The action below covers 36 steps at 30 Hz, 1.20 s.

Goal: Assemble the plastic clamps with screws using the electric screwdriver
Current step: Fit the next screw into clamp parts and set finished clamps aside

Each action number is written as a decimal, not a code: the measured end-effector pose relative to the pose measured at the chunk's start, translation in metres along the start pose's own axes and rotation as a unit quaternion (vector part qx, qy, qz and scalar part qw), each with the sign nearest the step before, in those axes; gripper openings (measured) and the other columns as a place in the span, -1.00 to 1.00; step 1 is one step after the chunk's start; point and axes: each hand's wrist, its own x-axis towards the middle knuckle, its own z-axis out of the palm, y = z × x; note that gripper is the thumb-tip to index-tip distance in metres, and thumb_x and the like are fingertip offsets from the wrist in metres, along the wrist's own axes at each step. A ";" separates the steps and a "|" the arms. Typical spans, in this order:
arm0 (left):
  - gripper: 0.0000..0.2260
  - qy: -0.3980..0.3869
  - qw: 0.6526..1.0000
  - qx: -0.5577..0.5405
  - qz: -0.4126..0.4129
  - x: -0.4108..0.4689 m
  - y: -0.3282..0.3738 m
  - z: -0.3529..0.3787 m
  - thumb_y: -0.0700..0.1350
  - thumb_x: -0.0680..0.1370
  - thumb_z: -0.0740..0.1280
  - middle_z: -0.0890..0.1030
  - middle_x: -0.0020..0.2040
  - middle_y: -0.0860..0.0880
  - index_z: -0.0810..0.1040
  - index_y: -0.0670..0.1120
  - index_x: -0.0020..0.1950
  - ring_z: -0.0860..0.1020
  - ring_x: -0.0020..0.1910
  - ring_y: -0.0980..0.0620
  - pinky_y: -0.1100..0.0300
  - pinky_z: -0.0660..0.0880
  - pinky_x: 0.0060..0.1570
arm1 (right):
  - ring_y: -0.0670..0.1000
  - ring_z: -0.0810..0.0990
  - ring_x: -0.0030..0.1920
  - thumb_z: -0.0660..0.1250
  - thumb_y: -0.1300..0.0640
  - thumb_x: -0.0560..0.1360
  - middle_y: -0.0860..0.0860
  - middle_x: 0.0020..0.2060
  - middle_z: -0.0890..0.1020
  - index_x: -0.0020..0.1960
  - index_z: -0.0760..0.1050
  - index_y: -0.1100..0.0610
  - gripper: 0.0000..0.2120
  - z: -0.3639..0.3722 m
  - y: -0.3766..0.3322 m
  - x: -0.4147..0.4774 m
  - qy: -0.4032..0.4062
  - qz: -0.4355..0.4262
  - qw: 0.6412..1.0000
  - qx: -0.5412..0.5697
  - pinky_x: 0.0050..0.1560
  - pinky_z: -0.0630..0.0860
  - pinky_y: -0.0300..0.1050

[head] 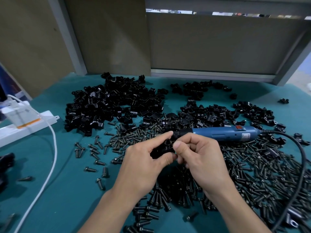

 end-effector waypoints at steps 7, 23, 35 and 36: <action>-0.50 0.009 1.000 -0.015 0.000 0.001 -0.002 0.003 0.00 0.45 0.61 0.67 0.18 0.34 0.58 0.44 0.28 0.71 -0.05 0.18 0.28 0.62 0.04 | 0.02 0.49 -0.43 0.45 0.07 0.57 0.02 -0.46 0.59 -0.22 0.61 -0.01 -0.81 -0.003 -0.001 0.000 -0.018 -0.024 0.999 -0.022 -0.36 0.46 -0.04; -0.63 0.009 0.999 -0.036 0.024 0.000 -0.002 0.008 -0.18 0.53 0.54 0.71 0.03 0.33 0.69 0.26 0.18 0.70 -0.06 0.24 0.28 0.61 -0.02 | -0.13 0.40 -0.48 0.23 -0.17 0.66 -0.11 -0.51 0.49 -0.30 0.54 -0.09 -0.61 -0.001 -0.010 -0.005 0.004 -0.036 0.984 -0.172 -0.45 0.30 -0.26; -0.74 -0.005 0.998 -0.068 -0.005 0.003 -0.001 0.006 -0.03 0.55 0.53 0.75 -0.13 0.05 0.66 0.35 0.10 0.70 -0.19 -0.21 -0.11 0.67 -0.20 | -0.14 0.40 -0.47 0.27 0.02 0.66 -0.07 -0.43 0.58 -0.15 0.50 -0.07 -0.80 -0.004 -0.011 -0.006 -0.049 -0.023 0.981 -0.186 -0.43 0.35 -0.19; -0.69 -0.001 0.998 -0.066 0.001 0.003 -0.001 0.006 -0.05 0.55 0.54 0.75 -0.10 0.15 0.65 0.40 0.08 0.72 -0.19 -0.08 0.02 0.68 -0.16 | -0.10 0.42 -0.45 0.29 0.05 0.66 -0.07 -0.41 0.59 -0.11 0.50 -0.08 -0.83 -0.005 -0.012 -0.007 -0.051 -0.026 0.980 -0.189 -0.41 0.38 -0.15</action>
